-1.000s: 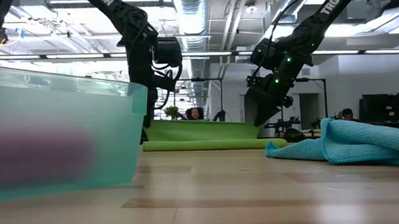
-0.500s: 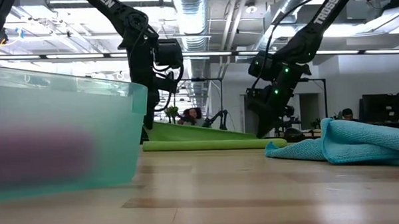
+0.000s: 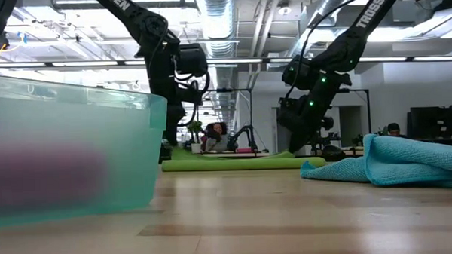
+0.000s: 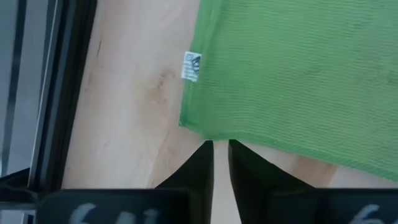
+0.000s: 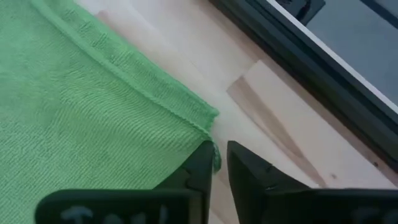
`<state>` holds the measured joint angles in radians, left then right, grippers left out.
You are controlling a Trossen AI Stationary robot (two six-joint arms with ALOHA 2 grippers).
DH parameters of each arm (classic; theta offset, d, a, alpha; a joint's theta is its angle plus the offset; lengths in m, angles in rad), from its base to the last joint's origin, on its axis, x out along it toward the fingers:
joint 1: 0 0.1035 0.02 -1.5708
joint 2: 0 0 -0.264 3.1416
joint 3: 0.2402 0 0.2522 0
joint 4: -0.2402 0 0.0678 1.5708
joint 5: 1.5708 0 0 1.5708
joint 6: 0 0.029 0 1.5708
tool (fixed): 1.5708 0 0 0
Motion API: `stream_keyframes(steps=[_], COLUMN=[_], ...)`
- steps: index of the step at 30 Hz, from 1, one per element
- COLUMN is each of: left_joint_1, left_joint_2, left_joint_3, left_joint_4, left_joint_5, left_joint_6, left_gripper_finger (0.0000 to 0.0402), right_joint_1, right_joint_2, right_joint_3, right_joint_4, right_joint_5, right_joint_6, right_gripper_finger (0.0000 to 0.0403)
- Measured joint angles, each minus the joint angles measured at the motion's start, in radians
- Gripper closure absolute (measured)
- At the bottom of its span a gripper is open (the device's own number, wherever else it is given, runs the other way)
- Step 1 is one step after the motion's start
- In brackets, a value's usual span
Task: Fold microfiber towels
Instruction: Fold the green towel
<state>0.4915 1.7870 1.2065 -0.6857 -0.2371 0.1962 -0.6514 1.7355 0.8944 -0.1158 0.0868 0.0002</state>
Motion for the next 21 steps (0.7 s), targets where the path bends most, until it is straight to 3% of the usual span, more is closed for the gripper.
stream_keyframes(steps=[7, 10, 14, 17, 21], left_joint_1=[0.02, 0.039, 0.066, 0.07, 0.044], left_joint_2=[0.0, 0.0, -0.001, -0.002, -0.026], left_joint_3=[0.0, 0.0, 0.001, 0.007, 0.02], left_joint_4=[0.001, 0.007, 0.061, 0.076, 0.081], left_joint_5=[-0.016, 0.021, 0.219, 0.383, 0.469], left_joint_6=[-0.039, -0.08, -0.113, -0.106, -0.071], left_gripper_finger=[0.032, 0.0312, 0.0314, 0.0324, 0.0341], right_joint_1=[-0.006, -0.021, -0.042, -0.051, -0.039], right_joint_2=[0.0, 0.0, -0.002, -0.059, -0.191], right_joint_3=[0.0, 0.006, 0.057, 0.066, 0.06], right_joint_4=[-0.002, -0.014, -0.097, -0.117, -0.114], right_joint_5=[-0.005, -0.005, -0.016, -0.089, -0.153], right_joint_6=[-0.016, -0.035, -0.038, -0.076, -0.119], right_gripper_finger=[0.0288, 0.0262, 0.0224, 0.0204, 0.0196])
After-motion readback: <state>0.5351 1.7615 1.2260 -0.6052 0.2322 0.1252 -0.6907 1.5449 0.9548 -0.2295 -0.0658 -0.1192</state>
